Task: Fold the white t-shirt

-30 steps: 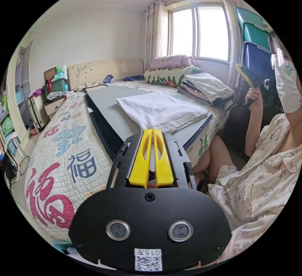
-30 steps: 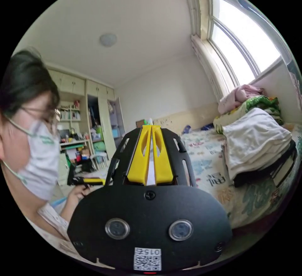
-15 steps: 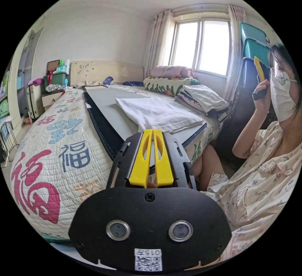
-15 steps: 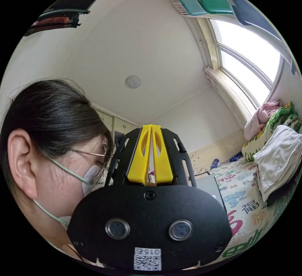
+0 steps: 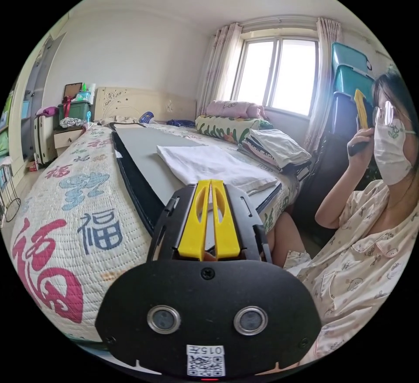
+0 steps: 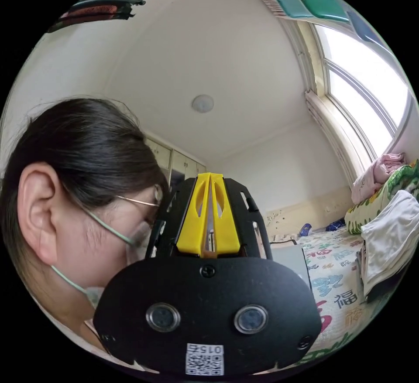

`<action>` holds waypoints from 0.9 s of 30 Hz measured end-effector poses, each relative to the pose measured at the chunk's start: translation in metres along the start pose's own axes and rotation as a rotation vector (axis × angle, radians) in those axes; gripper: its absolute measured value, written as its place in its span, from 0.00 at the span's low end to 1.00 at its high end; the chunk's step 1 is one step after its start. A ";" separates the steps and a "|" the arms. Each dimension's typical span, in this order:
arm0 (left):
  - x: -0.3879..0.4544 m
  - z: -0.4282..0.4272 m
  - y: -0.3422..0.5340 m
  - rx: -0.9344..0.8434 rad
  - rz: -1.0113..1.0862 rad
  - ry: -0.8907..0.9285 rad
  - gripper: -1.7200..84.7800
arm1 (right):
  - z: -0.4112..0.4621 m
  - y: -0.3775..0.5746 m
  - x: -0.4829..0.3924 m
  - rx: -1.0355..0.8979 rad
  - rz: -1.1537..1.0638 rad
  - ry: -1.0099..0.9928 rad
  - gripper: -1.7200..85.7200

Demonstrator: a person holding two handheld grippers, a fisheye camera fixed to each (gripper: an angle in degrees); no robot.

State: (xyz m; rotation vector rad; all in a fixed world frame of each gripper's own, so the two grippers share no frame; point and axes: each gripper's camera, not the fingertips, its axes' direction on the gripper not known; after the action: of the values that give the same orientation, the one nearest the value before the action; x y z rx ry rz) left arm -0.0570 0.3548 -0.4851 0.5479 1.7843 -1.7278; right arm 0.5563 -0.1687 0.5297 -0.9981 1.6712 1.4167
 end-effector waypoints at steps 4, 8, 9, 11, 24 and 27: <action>-0.019 0.017 -0.061 -0.001 -0.025 0.036 0.06 | 0.066 0.036 0.053 -0.166 -0.030 0.101 0.01; -0.064 0.059 -0.129 -0.040 -0.127 0.031 0.11 | 0.160 0.093 0.152 -0.451 -0.008 0.112 0.04; -0.072 0.068 -0.139 -0.053 -0.145 0.028 0.12 | 0.175 0.102 0.169 -0.499 0.009 0.104 0.06; -0.105 0.109 -0.173 -0.119 -0.223 0.032 0.14 | 0.234 0.142 0.237 -0.681 0.096 0.103 0.10; -0.181 0.311 -0.253 -0.488 -0.311 -0.035 0.18 | 0.437 0.380 0.499 -1.193 0.510 0.246 0.17; -0.183 0.334 -0.255 -0.530 -0.277 -0.032 0.18 | 0.461 0.421 0.527 -1.225 0.569 0.194 0.17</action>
State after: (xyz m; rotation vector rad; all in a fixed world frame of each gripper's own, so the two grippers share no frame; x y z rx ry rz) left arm -0.0468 0.0244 -0.1671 0.0484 2.2605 -1.3262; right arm -0.0356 0.2716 0.1788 -1.3250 1.1285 2.9540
